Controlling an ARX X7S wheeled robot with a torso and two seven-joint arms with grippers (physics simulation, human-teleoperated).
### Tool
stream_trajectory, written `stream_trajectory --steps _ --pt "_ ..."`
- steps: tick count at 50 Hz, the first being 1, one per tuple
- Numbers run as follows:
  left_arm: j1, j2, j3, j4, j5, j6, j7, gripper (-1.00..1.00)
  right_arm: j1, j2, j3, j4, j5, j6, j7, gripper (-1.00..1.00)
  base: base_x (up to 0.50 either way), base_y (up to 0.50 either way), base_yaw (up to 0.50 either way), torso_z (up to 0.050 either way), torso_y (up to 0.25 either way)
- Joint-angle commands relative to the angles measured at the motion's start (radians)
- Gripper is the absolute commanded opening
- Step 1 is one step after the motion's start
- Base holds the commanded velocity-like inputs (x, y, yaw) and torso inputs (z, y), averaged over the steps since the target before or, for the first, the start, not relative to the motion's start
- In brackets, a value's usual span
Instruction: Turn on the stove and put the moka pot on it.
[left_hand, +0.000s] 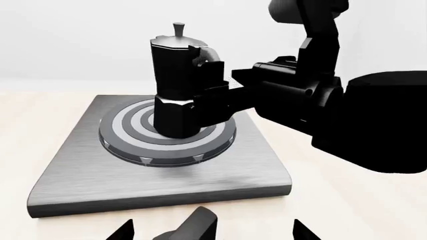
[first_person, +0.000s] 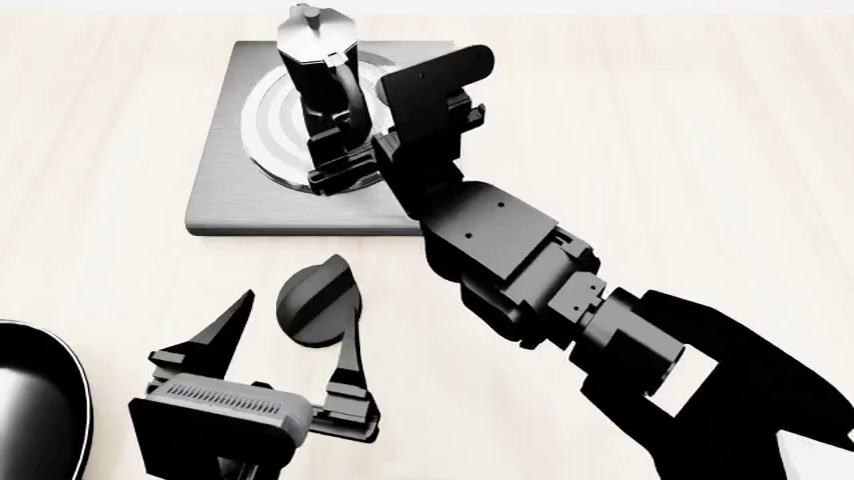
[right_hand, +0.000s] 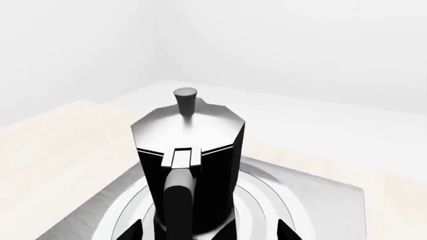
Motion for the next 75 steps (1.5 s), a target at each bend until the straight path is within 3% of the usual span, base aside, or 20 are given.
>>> stream_trajectory --steps 1,13,32,52,75 --pt "-0.004 0.026 -0.021 -0.018 0.034 0.024 0.012 1.0 -0.022 0.002 0.02 -0.048 -0.017 0.01 -0.011 1.0 0.0 0.0 0.0 0.0 0.0" --pt "-0.006 0.025 -0.019 -0.02 0.034 0.023 0.009 1.0 -0.033 0.08 0.01 -0.199 -0.016 0.035 0.045 1.0 0.0 0.0 0.0 0.0 0.0" --pt "-0.009 0.026 -0.006 -0.035 0.049 0.024 0.002 1.0 -0.062 0.316 -0.006 -0.603 -0.007 0.091 0.193 1.0 0.0 0.0 0.0 0.0 0.0" --pt "-0.008 0.022 -0.009 -0.055 0.048 0.036 0.001 1.0 -0.108 0.516 0.007 -0.838 -0.012 0.093 0.306 1.0 0.0 0.0 0.0 0.0 0.0" --pt "-0.194 -0.081 0.063 -0.017 0.197 -0.215 -0.002 1.0 -0.18 0.682 -0.007 -1.01 -0.045 0.088 0.384 1.0 0.0 0.0 0.0 0.0 0.0"
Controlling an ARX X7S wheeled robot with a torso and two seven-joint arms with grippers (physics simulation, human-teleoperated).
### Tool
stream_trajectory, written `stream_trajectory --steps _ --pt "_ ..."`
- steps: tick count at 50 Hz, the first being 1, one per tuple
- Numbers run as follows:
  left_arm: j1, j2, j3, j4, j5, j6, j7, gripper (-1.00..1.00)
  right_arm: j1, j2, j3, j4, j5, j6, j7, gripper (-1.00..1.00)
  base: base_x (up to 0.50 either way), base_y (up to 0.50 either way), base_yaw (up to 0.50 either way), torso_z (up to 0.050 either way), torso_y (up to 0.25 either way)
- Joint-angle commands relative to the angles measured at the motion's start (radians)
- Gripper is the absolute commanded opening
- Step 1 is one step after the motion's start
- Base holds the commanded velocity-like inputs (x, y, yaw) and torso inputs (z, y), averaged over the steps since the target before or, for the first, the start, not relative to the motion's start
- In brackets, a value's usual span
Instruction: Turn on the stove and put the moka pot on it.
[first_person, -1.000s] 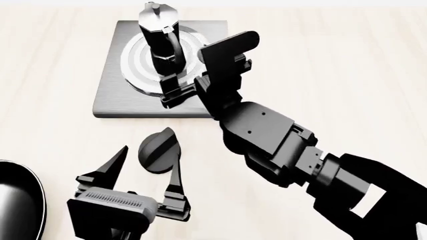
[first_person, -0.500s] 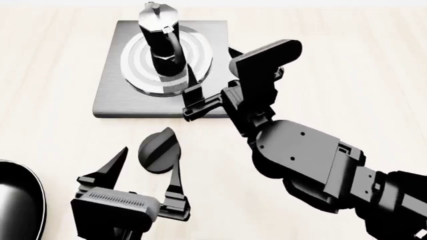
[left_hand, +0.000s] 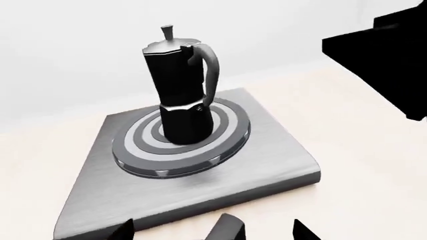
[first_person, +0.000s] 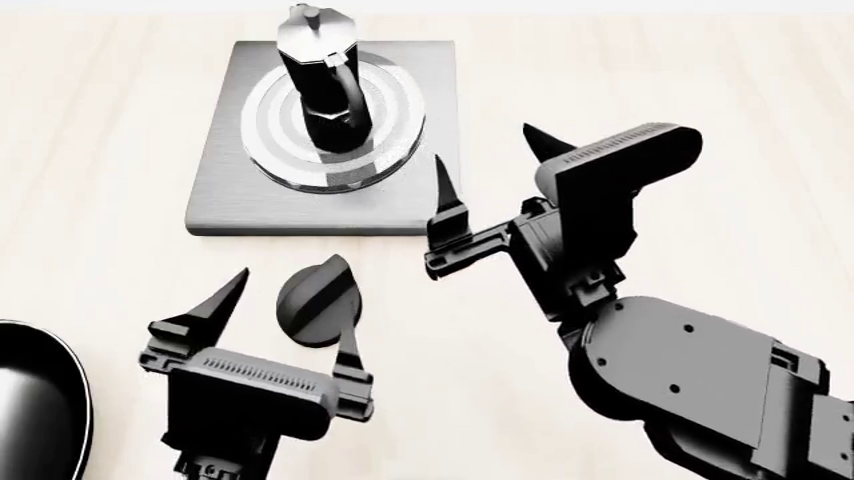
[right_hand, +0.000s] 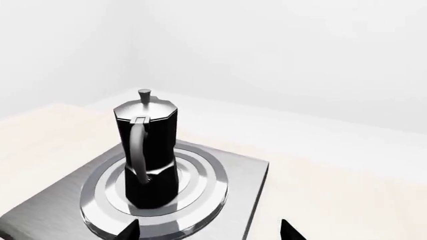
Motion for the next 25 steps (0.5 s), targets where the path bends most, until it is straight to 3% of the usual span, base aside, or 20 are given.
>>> stream_trajectory --steps 1,25 --pt "-0.097 -0.032 0.038 0.008 0.14 -0.116 0.016 1.0 -0.038 0.061 0.018 -0.096 -0.032 0.011 0.01 1.0 0.0 0.0 0.0 0.0 0.0" --pt "-0.184 -0.165 0.227 0.134 0.368 -0.356 0.055 1.0 -0.086 0.16 -0.018 -0.295 -0.082 0.043 0.093 1.0 0.0 0.0 0.0 0.0 0.0"
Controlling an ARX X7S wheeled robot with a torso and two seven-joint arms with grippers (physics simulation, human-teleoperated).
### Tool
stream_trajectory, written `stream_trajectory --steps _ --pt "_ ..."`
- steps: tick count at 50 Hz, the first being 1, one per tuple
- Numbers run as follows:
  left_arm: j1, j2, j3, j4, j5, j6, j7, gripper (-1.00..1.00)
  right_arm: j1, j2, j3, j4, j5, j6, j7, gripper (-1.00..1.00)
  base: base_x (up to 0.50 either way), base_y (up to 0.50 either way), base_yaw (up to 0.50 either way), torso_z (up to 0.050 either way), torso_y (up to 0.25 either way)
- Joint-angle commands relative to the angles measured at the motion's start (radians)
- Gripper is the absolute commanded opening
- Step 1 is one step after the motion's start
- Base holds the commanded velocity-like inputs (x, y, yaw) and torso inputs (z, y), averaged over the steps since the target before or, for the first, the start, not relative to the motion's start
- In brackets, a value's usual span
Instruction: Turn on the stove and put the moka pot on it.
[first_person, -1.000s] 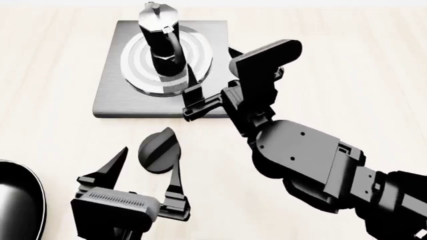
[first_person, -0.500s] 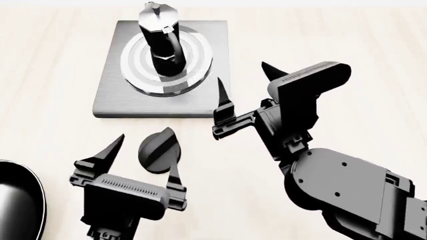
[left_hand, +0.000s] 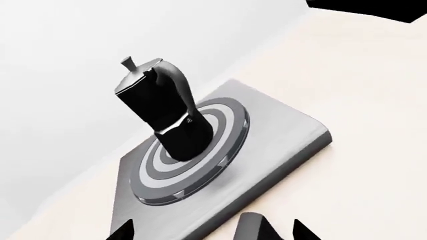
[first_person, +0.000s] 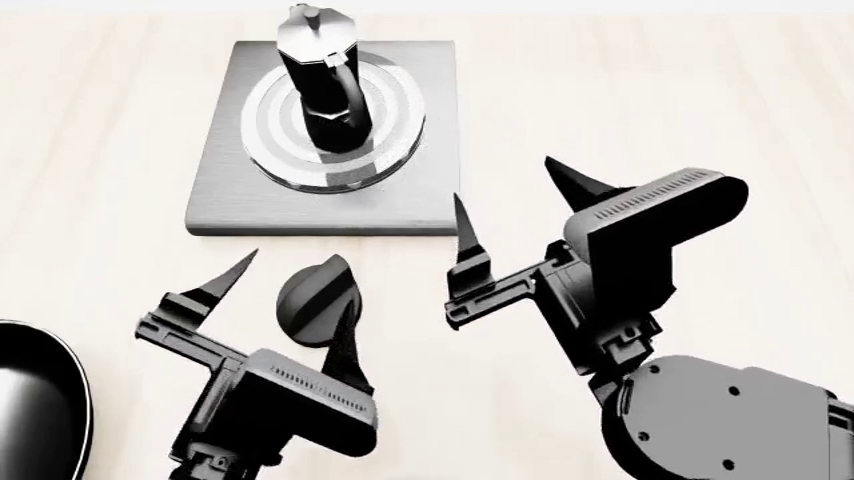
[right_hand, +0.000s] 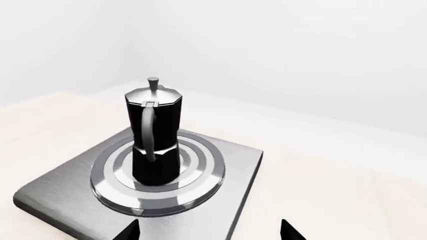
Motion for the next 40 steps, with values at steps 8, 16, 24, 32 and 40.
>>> stream_trajectory --steps 8,16,24,32,40 --pt "0.001 -0.065 0.008 0.09 0.128 -0.113 0.005 1.0 -0.067 0.093 0.009 -0.136 -0.059 -0.004 0.035 1.0 0.0 0.0 0.0 0.0 0.0" --pt "0.038 -0.112 -0.074 0.126 0.105 -0.134 -0.011 1.0 -0.092 0.179 0.038 -0.155 -0.047 -0.059 0.067 1.0 0.0 0.0 0.0 0.0 0.0" --pt "0.057 -0.162 -0.161 0.175 0.082 -0.185 -0.011 1.0 -0.121 0.26 0.06 -0.166 -0.045 -0.118 0.092 1.0 0.0 0.0 0.0 0.0 0.0" --pt "0.048 -0.192 -0.24 0.216 0.06 -0.243 0.001 1.0 -0.148 0.338 0.077 -0.177 -0.041 -0.178 0.114 1.0 0.0 0.0 0.0 0.0 0.0" --pt "0.057 -0.22 -0.358 0.224 0.02 -0.277 0.018 1.0 -0.171 0.409 0.093 -0.171 -0.037 -0.239 0.131 1.0 0.0 0.0 0.0 0.0 0.0"
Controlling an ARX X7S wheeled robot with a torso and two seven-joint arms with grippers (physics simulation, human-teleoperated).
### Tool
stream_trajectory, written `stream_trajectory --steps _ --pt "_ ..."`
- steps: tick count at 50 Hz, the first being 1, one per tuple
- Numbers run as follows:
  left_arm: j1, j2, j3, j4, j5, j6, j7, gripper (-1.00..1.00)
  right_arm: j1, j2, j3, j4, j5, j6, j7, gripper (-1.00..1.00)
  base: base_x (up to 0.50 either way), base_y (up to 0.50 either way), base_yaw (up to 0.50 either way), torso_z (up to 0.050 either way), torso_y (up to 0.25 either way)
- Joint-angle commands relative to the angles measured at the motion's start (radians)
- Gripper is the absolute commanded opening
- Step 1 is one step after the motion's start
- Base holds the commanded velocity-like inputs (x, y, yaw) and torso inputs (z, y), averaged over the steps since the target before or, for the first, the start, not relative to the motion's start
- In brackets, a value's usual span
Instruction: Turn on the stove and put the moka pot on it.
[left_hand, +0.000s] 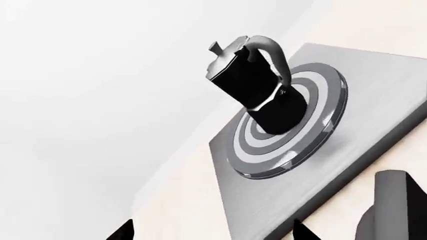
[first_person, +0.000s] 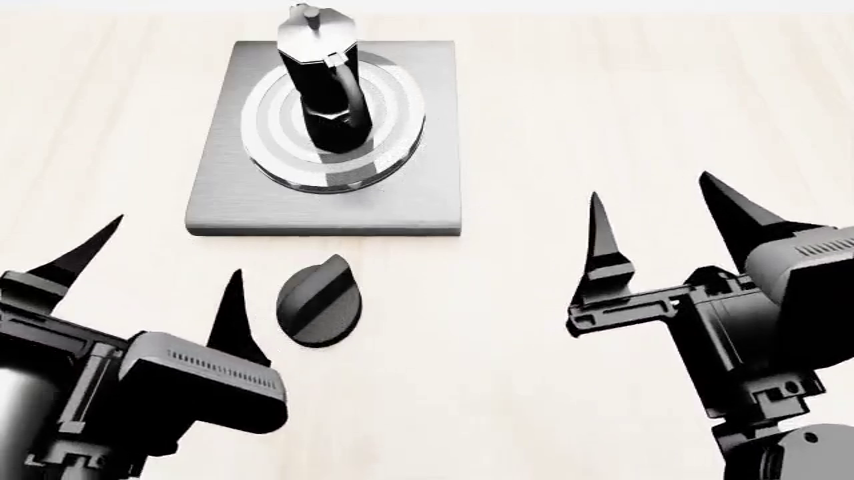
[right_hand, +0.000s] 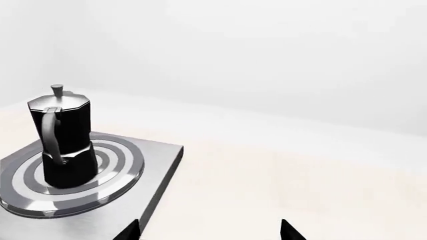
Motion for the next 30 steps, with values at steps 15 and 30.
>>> stream_trajectory --steps 15,30 --pt "0.044 -0.041 -0.35 -0.035 -0.066 -0.018 0.052 1.0 -0.042 0.192 0.082 -0.025 0.021 -0.138 0.03 1.0 0.0 0.0 0.0 0.0 0.0" --pt "0.06 -0.061 -0.46 -0.064 -0.092 -0.028 0.075 1.0 -0.038 0.304 0.109 -0.026 0.056 -0.212 0.05 1.0 0.0 0.0 0.0 0.0 0.0"
